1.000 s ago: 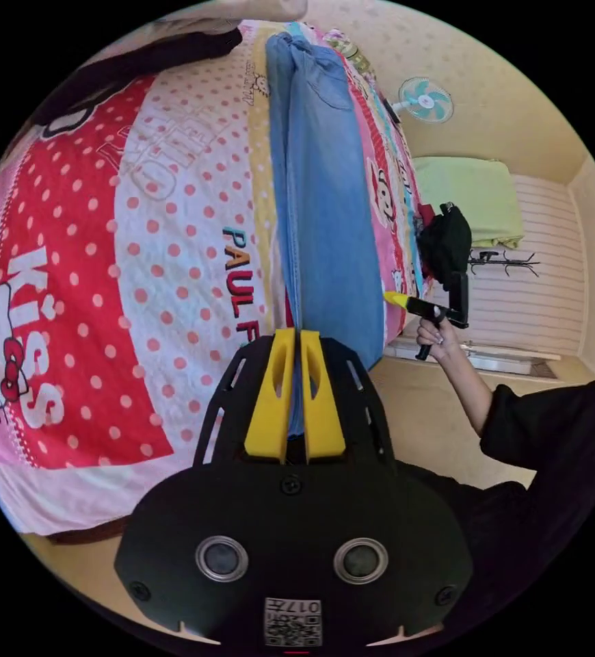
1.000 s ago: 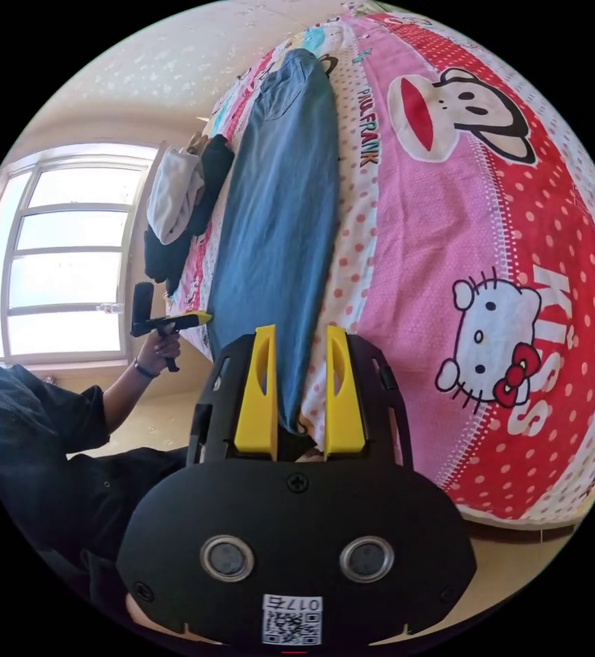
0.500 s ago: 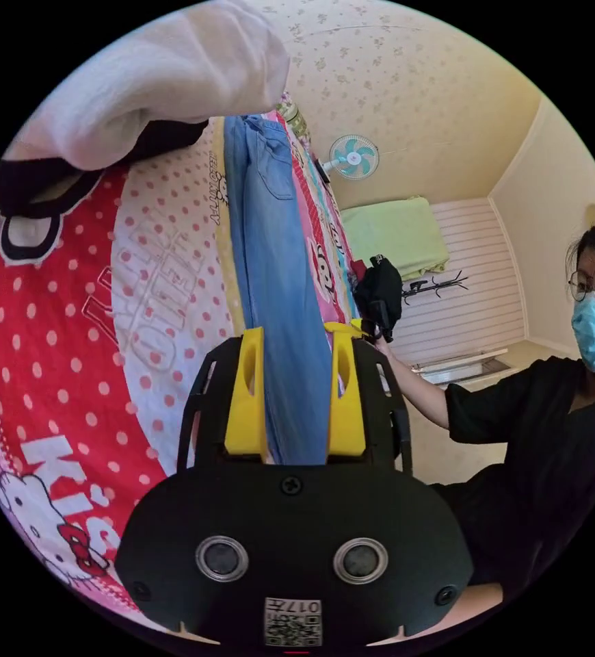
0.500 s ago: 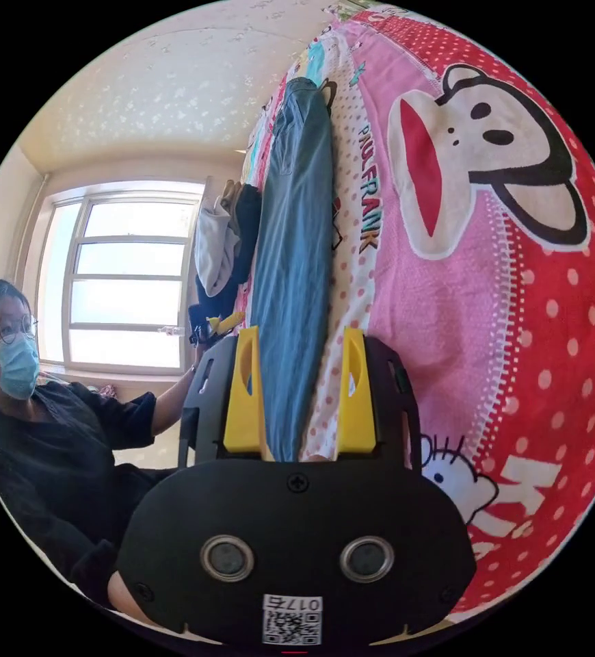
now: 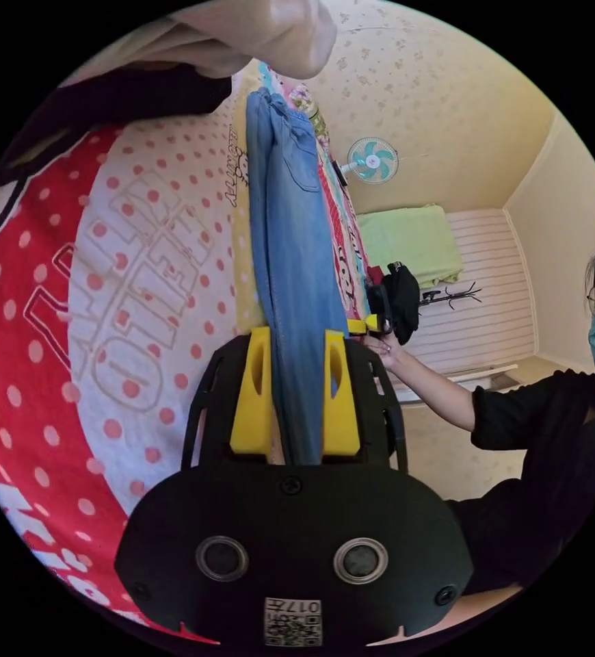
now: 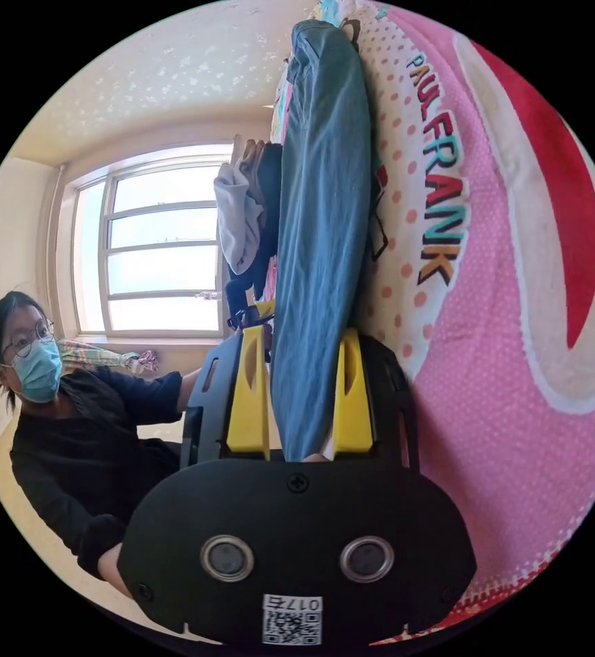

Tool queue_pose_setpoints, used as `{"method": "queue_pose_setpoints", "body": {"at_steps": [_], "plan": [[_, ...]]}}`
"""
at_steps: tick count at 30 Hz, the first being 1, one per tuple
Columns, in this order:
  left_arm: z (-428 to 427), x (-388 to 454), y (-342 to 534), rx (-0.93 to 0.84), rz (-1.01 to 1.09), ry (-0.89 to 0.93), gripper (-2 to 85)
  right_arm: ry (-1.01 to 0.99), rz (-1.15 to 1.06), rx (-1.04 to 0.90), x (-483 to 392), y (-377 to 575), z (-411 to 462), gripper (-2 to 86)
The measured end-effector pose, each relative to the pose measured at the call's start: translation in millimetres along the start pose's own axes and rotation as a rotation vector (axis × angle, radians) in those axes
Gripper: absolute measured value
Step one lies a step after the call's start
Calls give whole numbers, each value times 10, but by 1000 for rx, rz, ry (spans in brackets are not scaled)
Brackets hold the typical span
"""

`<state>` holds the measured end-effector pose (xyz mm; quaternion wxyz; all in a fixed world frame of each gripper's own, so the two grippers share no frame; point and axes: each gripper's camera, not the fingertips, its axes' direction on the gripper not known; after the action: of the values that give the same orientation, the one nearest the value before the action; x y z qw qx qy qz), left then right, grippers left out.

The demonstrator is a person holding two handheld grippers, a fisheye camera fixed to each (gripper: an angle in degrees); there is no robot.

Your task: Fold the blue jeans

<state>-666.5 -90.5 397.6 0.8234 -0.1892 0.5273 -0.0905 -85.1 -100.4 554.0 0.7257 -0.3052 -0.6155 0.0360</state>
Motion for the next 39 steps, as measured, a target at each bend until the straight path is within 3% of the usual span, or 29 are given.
{"method": "queue_pose_setpoints", "body": {"at_steps": [5, 7, 11, 19, 23, 26, 34, 39], "plan": [[5, -5, 81, 21, -97, 170, 4, -76, -13, 80, -197, 325, -63, 49], [-133, 160, 163, 74, -66, 254, -2, -220, -61, 152, -465, 624, -264, 21], [-519, 1082, 446, 52, 103, 390, -7, -237, -189, 96, -1378, 1144, -395, 6], [-1424, 3556, 456, 88, 420, 361, -9, -129, -641, 200, -4141, 1461, -1324, 1], [-1386, 3995, -207, 107, 407, 229, -9, 43, -688, 217, -4524, 892, -1623, 1], [-1324, 4129, -789, 134, 359, 280, -9, 63, -686, 244, -4788, 348, -1903, 0], [-1603, 5613, -1335, 238, 712, 183, -10, 246, -1013, 299, -6298, 447, -2216, 0], [-988, 5514, -1169, 76, 776, 34, -9, 454, -933, 134, -5730, 616, -1790, -1]]}}
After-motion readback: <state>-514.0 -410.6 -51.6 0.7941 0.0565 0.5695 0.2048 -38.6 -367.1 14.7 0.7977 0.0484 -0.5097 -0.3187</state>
